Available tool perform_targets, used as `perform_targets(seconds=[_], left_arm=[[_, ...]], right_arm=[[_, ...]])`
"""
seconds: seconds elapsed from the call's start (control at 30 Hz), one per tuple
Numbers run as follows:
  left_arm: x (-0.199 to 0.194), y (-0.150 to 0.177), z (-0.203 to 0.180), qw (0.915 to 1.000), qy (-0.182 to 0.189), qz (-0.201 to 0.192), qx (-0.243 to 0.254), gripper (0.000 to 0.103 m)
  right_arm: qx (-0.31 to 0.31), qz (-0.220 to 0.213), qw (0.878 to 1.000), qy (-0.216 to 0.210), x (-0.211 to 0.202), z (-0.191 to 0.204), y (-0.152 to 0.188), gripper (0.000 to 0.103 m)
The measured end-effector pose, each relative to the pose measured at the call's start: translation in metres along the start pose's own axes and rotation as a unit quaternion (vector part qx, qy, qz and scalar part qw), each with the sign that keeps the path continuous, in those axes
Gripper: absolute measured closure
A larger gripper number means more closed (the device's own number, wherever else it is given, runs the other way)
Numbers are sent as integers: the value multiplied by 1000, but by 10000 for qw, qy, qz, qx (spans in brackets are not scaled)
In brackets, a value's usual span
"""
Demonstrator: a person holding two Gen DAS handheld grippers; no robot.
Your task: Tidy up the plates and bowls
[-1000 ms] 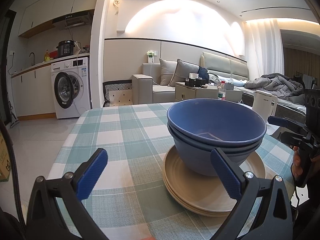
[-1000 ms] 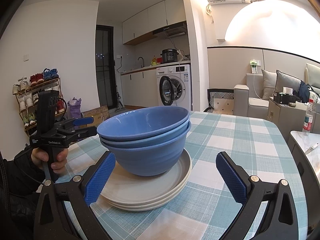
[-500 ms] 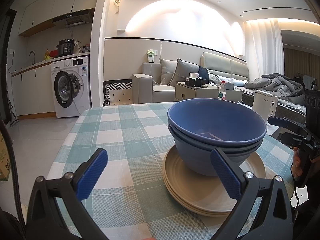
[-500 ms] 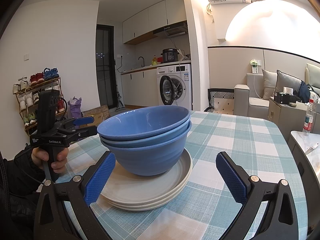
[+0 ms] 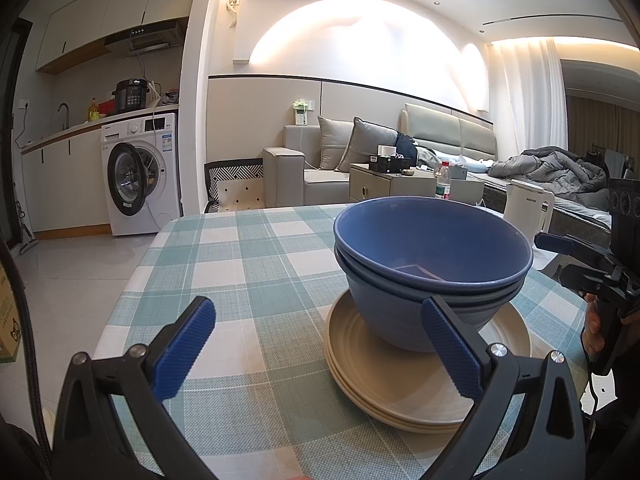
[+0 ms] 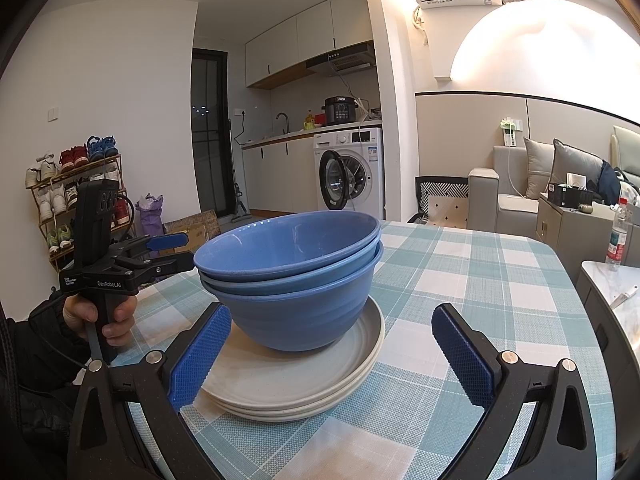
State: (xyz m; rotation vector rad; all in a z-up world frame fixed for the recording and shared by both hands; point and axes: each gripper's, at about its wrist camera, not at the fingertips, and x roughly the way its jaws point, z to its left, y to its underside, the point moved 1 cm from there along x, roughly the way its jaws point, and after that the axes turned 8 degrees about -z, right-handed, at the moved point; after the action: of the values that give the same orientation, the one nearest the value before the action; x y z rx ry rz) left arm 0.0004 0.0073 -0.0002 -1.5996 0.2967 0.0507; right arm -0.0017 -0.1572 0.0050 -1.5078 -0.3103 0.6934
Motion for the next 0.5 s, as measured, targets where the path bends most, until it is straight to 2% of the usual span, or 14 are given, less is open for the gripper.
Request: perform_targets(seconds=[0.5], left_arm=[[0,1,-2,10000,64,-29,27,0]], right_arm=[[3,2,10000,3,0,0,0,1]])
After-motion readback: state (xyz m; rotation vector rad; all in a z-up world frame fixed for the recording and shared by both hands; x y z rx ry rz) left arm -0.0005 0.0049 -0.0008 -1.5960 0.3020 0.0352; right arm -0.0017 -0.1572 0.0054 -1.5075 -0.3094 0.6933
